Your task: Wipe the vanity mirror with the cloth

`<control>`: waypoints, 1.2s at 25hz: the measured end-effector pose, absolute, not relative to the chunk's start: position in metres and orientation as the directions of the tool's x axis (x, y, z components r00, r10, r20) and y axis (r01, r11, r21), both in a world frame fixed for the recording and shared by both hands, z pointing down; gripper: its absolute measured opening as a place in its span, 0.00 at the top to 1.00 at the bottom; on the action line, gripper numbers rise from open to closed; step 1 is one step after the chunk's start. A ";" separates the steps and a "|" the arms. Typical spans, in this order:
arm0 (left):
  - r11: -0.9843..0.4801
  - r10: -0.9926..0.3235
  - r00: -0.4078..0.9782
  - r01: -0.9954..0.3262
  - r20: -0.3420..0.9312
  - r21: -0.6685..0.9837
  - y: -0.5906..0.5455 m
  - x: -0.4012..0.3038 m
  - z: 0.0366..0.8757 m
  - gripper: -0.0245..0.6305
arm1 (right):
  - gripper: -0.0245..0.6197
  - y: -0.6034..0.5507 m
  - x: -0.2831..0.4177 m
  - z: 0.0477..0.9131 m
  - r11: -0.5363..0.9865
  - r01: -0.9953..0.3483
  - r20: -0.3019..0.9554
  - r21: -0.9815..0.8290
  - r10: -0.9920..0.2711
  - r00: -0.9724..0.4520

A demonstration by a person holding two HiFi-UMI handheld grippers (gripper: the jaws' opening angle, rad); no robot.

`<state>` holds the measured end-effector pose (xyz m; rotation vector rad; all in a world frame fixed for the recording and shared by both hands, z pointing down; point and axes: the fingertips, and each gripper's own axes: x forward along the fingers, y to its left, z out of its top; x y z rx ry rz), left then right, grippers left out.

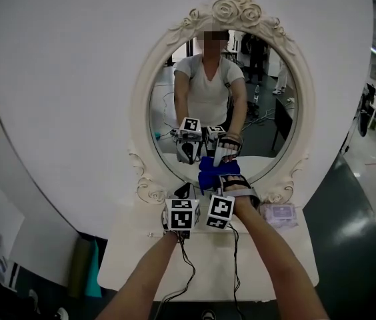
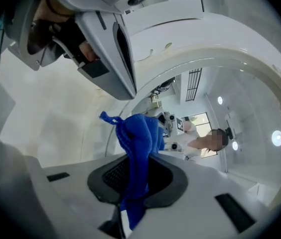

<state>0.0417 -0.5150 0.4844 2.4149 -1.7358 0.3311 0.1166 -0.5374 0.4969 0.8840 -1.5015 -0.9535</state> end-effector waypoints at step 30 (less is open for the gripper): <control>-0.383 -0.914 0.386 -0.923 -0.124 -0.048 -0.523 0.081 0.238 0.96 | 0.86 -0.531 0.184 0.275 0.104 -0.043 0.101 0.994 -0.993 -0.069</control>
